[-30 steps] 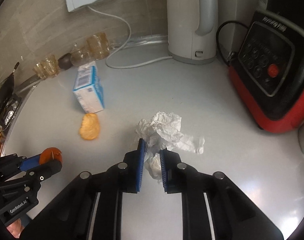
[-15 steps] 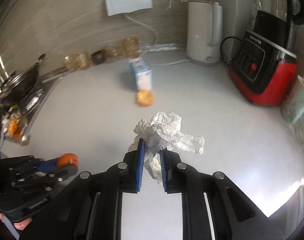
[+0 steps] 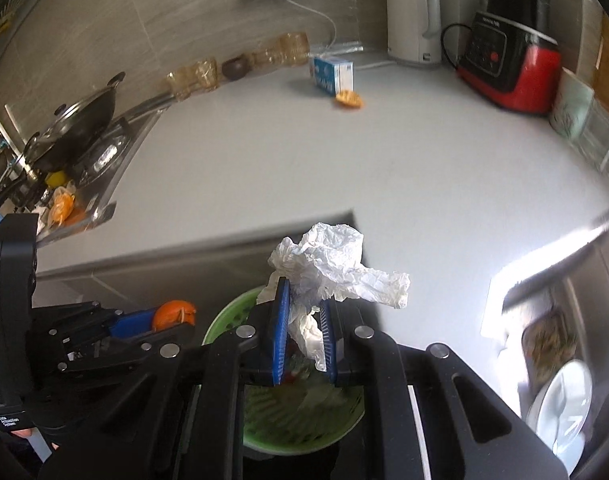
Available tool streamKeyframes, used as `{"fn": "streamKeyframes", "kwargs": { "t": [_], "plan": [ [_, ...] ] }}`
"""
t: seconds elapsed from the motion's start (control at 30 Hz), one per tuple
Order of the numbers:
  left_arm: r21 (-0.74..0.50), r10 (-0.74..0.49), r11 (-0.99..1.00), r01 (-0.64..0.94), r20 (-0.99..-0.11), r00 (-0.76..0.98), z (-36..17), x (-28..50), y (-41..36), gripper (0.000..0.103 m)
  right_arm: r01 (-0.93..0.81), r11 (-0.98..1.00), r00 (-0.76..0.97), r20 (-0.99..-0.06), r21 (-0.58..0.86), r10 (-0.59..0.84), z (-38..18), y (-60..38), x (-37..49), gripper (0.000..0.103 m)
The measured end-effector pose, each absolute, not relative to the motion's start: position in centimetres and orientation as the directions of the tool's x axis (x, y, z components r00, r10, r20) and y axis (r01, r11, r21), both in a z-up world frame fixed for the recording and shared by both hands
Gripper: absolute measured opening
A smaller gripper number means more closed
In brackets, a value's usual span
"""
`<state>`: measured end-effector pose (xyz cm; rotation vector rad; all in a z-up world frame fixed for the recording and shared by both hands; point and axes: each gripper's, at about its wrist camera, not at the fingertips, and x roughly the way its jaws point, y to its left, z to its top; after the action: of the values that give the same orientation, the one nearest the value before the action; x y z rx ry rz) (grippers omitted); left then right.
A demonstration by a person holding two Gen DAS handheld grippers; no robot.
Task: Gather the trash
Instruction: 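Drop the orange and tissue into the green basket with both tools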
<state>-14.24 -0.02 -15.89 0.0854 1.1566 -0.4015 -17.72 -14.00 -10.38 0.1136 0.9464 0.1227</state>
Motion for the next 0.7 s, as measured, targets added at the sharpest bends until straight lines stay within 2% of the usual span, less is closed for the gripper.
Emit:
{"fn": "streamKeyframes", "kwargs": {
  "t": [0.17,0.2,0.3,0.33,0.43,0.57,0.7],
  "plan": [
    [-0.142,-0.273,0.916,0.376,-0.906,0.323,-16.5,-15.4,0.2,0.027,-0.041,0.989,0.575,-0.806,0.142,0.139,-10.7,-12.8,-19.8,0.016],
    [-0.143,-0.273,0.913,0.381,-0.910,0.312,-16.7,-15.5,0.2,0.031,-0.037,0.989,0.575,-0.806,0.142,0.137,-10.7,-12.7,-20.1,0.016],
    [-0.128,-0.258,0.916,0.380,-0.914,0.315,-16.8,-16.0,0.1,0.062,-0.024,0.990,0.574,-0.809,0.142,0.130,-11.0,-12.6,-20.6,0.016],
    [-0.119,-0.255,0.917,0.380,-0.909,0.331,-16.5,-16.2,0.2,0.066,-0.021,0.990,0.572,-0.810,0.143,0.129,-11.1,-12.6,-20.7,0.016],
    [-0.111,-0.258,0.915,0.389,-0.900,0.350,-15.8,-16.5,0.2,0.076,-0.013,0.990,0.566,-0.815,0.143,0.125,-11.4,-12.7,-21.1,0.016],
    [-0.108,-0.256,0.918,0.380,-0.895,0.364,-15.1,-16.7,0.5,0.080,-0.012,0.990,0.564,-0.816,0.142,0.124,-11.5,-12.8,-21.3,0.017],
    [-0.094,-0.232,0.935,0.343,-0.892,0.388,-14.6,-16.6,1.3,0.088,-0.019,0.990,0.560,-0.818,0.142,0.128,-11.5,-12.7,-21.4,0.018]
  ]
}}
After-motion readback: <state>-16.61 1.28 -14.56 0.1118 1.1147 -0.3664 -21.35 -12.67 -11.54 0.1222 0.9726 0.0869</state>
